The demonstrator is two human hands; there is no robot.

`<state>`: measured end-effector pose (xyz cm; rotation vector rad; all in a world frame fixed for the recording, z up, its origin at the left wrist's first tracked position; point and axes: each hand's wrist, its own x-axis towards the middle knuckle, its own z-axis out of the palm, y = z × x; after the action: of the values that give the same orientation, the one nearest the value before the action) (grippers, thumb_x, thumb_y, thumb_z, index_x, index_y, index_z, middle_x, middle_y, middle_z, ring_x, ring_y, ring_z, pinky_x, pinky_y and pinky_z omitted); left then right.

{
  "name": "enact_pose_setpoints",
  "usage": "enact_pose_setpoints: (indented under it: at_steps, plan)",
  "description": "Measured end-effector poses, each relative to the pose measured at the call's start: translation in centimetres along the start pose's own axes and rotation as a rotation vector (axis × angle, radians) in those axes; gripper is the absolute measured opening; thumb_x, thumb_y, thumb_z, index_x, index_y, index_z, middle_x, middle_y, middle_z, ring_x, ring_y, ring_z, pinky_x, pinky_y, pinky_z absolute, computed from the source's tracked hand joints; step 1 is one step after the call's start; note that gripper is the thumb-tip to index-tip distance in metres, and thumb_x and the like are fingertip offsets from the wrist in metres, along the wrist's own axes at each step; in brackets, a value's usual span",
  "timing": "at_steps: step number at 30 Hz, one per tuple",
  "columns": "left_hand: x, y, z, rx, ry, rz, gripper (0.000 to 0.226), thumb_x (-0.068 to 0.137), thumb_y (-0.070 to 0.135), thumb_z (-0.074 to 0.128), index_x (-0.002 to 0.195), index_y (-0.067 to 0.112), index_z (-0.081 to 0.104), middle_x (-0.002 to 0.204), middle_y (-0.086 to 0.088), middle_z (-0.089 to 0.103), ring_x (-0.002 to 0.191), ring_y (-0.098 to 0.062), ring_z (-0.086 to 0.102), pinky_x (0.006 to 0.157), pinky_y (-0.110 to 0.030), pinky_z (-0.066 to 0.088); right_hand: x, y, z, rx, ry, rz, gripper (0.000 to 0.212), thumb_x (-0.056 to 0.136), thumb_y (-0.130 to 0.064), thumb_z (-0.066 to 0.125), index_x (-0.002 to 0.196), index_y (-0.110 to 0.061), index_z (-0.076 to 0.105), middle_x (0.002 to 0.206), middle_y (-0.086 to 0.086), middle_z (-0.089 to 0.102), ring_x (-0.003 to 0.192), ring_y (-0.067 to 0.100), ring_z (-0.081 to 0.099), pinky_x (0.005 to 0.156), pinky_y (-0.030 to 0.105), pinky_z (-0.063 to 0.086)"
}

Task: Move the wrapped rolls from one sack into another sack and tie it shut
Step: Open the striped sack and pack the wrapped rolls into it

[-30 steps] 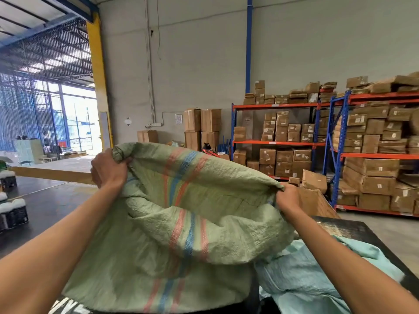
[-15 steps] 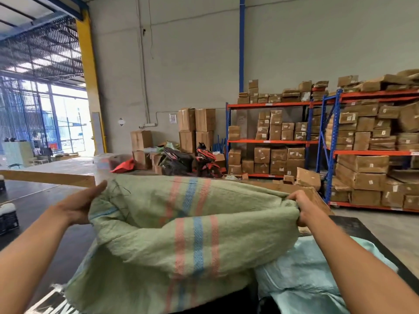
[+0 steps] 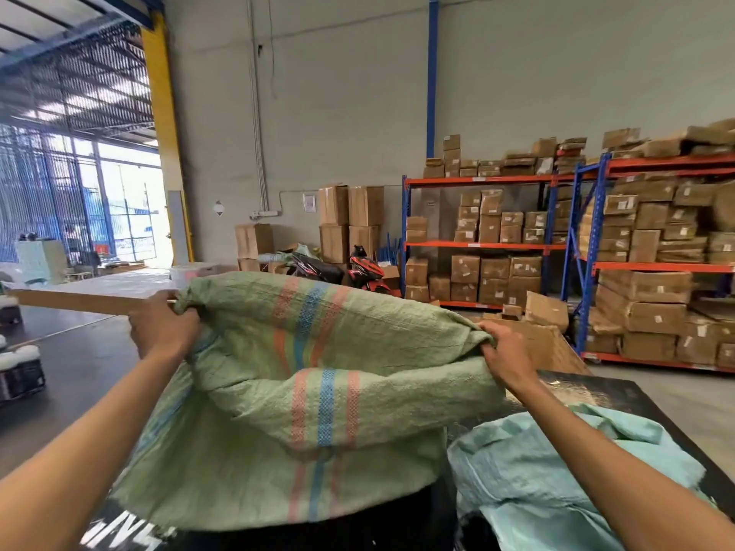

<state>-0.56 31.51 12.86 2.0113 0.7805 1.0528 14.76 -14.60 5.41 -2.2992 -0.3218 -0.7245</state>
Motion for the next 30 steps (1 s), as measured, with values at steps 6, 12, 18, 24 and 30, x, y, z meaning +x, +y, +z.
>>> enact_pose_setpoints:
  at_steps: [6,12,18,24,30]
  plan:
    - [-1.3,0.9,-1.3,-0.631,-0.635,-0.571,0.026,0.095,0.015,0.045,0.078,0.004,0.062,0.062,-0.016,0.068,0.058,-0.029,0.067,0.076,-0.040,0.048,1.0,-2.0,-0.7,0.989,-0.324,0.827,0.024,0.104,-0.010,0.042,0.114,-0.003,0.063,0.089,0.015,0.067,0.073,0.028,0.066,0.047,0.032,0.057]
    - [1.6,-3.6,-3.9,-0.815,-0.794,-0.610,0.054,0.065,0.037,0.085,0.111,0.011,0.072,0.106,-0.011,0.073,0.100,-0.028,0.067,0.101,-0.044,0.044,1.2,0.3,-3.8,1.075,-0.303,1.014,0.015,0.089,-0.018,0.053,0.079,-0.009,0.060,0.066,0.014,0.065,0.062,0.028,0.064,0.058,0.035,0.056]
    - [-2.2,-1.6,-2.5,-0.873,-1.020,-0.437,0.088,0.007,0.008,0.100,0.091,-0.002,0.076,0.090,-0.021,0.075,0.074,-0.033,0.074,0.061,-0.044,0.061,-0.1,-0.4,-2.2,0.903,-0.253,0.940,0.018,0.086,-0.023,0.052,0.073,-0.011,0.057,0.074,0.009,0.057,0.067,0.023,0.052,0.063,0.032,0.043]
    - [-4.7,-0.7,1.3,-0.824,-0.888,-0.509,0.022,0.080,0.020,0.075,0.093,0.003,0.068,0.079,-0.016,0.074,0.065,-0.028,0.073,0.054,-0.042,0.060,-1.3,-3.6,0.6,0.240,0.153,0.328,0.020,0.083,-0.024,0.070,0.094,-0.016,0.054,0.096,0.001,0.052,0.085,0.020,0.053,0.065,0.034,0.046]
    - [-6.1,-1.4,3.5,-0.894,-0.760,-0.502,0.035,0.098,0.039,0.052,0.094,0.007,0.064,0.070,-0.013,0.073,0.060,-0.026,0.071,0.067,-0.042,0.054,-6.4,-10.1,7.1,0.148,-0.776,-0.202,0.019,0.104,-0.021,0.046,0.103,-0.013,0.064,0.090,0.001,0.068,0.075,0.004,0.067,0.069,0.019,0.056]
